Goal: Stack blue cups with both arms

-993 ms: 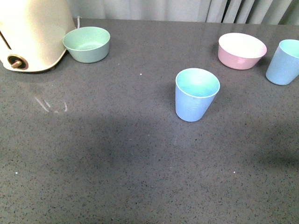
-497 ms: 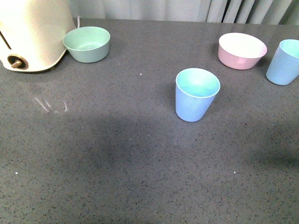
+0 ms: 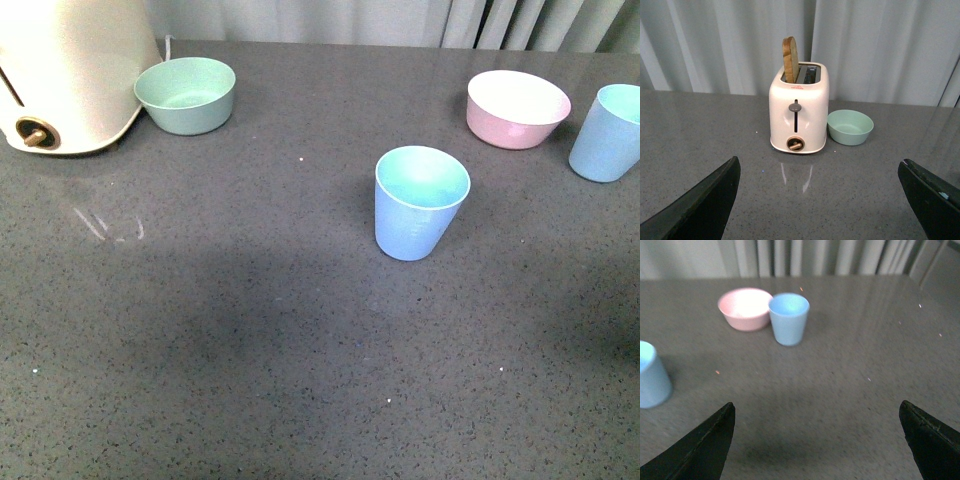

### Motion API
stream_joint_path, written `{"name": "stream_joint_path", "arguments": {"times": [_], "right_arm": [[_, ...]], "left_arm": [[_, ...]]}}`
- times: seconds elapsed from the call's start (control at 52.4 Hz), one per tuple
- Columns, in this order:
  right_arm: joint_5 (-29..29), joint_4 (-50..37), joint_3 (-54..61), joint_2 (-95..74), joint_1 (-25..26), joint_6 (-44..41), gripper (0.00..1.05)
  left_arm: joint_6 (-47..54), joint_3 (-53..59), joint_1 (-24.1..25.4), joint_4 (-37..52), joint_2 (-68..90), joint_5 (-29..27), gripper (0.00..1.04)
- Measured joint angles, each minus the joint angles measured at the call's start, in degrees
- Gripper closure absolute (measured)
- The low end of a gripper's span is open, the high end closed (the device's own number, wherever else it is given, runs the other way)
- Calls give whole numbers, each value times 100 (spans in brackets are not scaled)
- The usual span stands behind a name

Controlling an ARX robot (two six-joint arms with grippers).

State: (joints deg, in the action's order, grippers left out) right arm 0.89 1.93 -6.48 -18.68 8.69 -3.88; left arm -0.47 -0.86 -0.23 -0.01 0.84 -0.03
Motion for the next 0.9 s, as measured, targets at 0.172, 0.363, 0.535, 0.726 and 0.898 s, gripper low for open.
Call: {"name": "stream_joint_path", "arguments": {"times": [0.172, 0.363, 0.535, 0.726, 0.898], "right_arm": [[-1147, -1666, -850, -2594, 1259, -931, 9], [-1591, -2293, -2509, -5471, 1333, -2337, 9], [-1635, -1961, -3676, -6966, 879, -3464, 9], [-1687, -1392, -4419, -7772, 380, -4179, 9], [-1541, -1038, -5029, -8487, 2, -4647, 9]], "left_arm": [[0, 0, 0, 0, 0, 0, 9], [0, 0, 0, 0, 0, 0, 9], [0, 0, 0, 0, 0, 0, 9], [0, 0, 0, 0, 0, 0, 9], [0, 0, 0, 0, 0, 0, 9]]}}
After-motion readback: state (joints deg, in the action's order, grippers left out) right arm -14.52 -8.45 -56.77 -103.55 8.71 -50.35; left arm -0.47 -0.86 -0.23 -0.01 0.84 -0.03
